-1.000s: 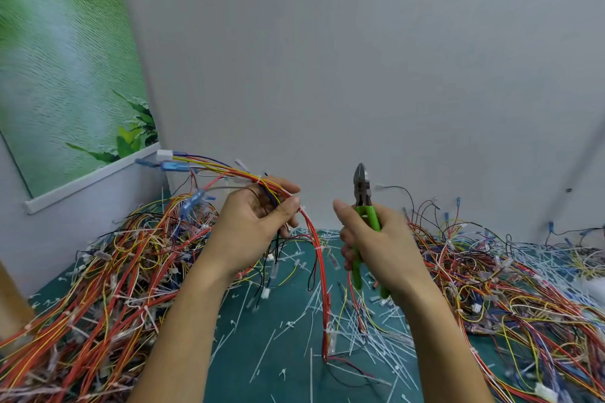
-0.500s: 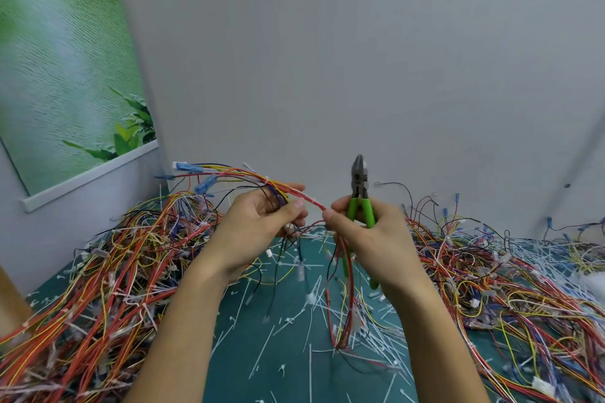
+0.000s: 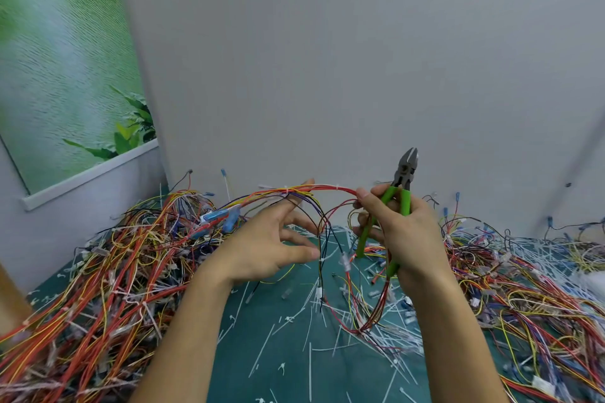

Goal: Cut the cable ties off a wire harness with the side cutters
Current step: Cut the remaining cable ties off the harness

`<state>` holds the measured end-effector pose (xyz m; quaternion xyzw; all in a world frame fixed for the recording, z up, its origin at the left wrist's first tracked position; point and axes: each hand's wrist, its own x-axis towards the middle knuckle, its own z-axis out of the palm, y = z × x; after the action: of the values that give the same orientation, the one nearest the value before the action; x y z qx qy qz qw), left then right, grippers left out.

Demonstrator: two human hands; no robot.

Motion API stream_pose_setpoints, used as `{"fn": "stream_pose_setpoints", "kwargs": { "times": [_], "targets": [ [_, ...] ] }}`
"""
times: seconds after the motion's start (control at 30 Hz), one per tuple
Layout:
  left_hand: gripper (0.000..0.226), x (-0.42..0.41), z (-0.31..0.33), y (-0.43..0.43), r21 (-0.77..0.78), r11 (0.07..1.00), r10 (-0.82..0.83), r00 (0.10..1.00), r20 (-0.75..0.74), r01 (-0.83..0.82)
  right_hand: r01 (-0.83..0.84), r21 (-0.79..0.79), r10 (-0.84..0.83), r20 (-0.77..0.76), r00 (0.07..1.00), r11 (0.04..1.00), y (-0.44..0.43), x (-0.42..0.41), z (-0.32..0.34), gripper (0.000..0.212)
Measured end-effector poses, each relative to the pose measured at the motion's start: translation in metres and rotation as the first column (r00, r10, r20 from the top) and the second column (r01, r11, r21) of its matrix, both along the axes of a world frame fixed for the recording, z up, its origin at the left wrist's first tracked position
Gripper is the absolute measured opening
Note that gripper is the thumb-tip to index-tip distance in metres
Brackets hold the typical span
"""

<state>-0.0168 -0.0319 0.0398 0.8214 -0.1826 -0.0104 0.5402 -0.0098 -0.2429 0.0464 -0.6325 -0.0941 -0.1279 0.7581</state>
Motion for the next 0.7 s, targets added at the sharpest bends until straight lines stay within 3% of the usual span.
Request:
{"fn": "stream_pose_setpoints", "kwargs": {
  "times": [0.1, 0.23, 0.33, 0.7],
  "targets": [
    [0.075, 0.004, -0.004, -0.003, -0.026, 1.0, 0.004, 1.0, 0.002, -0.004, 0.004, 0.026, -0.003, -0.013, 1.0, 1.0, 0.0, 0.001, 0.0, 0.01],
    [0.076, 0.007, -0.006, -0.005, -0.062, 0.998, -0.01, 1.0, 0.002, 0.011, 0.034, 0.047, -0.033, -0.023, 0.999, 0.998, 0.001, 0.002, -0.001, 0.016],
    [0.059, 0.005, -0.004, -0.005, -0.074, 0.997, -0.015, 1.0, -0.009, 0.014, 0.051, 0.061, -0.051, -0.015, 0.999, 0.997, 0.001, 0.003, -0.002, 0.021],
    [0.021, -0.004, 0.004, 0.001, -0.177, 0.979, -0.113, 0.991, -0.071, 0.099, 0.126, -0.017, -0.126, 0.031, 0.992, 0.992, -0.005, 0.007, -0.006, 0.021]
  ]
}}
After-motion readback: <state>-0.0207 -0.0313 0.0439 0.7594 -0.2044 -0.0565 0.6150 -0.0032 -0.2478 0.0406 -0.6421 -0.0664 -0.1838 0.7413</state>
